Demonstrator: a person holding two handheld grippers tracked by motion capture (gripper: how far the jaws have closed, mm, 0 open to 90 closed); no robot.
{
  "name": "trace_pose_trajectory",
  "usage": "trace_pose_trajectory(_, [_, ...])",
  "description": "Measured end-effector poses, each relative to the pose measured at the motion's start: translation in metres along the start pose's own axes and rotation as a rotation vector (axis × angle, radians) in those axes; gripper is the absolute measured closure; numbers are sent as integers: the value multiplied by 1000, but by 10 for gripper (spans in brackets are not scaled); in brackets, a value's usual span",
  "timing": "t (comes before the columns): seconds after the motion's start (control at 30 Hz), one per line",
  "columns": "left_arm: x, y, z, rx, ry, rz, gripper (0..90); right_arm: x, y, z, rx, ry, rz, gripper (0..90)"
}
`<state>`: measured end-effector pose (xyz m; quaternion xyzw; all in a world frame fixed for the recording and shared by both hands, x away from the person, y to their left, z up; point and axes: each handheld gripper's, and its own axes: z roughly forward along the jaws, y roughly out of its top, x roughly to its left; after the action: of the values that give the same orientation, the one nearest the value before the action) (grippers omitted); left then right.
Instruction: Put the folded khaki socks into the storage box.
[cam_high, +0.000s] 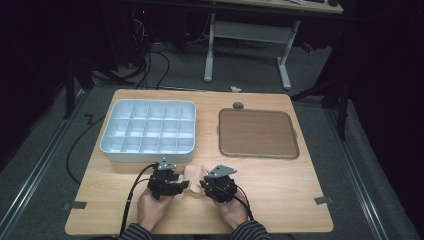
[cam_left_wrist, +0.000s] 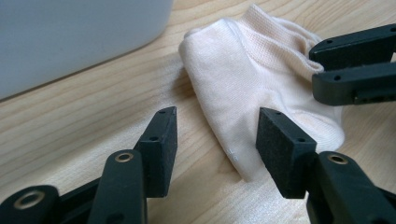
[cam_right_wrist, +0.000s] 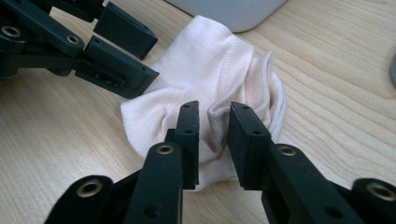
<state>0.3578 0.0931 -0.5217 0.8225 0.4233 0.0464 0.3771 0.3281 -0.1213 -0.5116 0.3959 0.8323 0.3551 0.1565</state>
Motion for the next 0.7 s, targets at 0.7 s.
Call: trace_pose_trajectory(0.7, [-9,-2,3,-6,67,48,508,-10,-2,-13,-38,-48,17,865])
